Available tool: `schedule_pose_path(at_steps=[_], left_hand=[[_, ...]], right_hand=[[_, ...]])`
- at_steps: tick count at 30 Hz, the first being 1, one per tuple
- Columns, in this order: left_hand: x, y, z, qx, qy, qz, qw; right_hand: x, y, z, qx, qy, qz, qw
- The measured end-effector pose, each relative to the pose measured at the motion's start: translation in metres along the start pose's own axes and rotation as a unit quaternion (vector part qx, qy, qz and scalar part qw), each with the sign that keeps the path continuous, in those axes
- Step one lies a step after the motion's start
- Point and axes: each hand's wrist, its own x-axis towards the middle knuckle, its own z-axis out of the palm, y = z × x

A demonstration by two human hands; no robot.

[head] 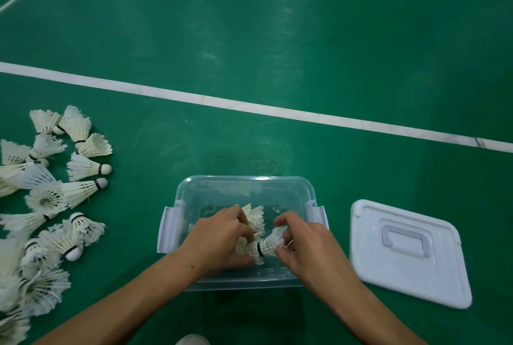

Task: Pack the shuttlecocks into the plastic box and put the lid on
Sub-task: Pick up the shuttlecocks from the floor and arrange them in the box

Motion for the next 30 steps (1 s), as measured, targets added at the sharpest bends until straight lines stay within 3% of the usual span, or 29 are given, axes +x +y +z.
schedule_pose_path(at_steps=[8,19,23,30], left_hand=[[-0.005,0.001,-0.003,-0.018,0.029,0.000,0.999],[0.003,0.008,0.004,0.030,0.008,-0.007,0.999],[0.004,0.009,0.008,0.050,-0.002,-0.003,0.999],[0.001,0.012,0.004,0.026,-0.013,-0.010,1.000]], right_hand=[[0.016,-0.008,0.019,0.093,-0.076,0.046,0.992],[0.027,-0.013,0.018,0.049,-0.163,0.086,0.982],[0.021,-0.012,-0.002,0.017,-0.124,0.063,0.990],[0.018,0.005,-0.037,0.094,-0.030,0.037,0.994]])
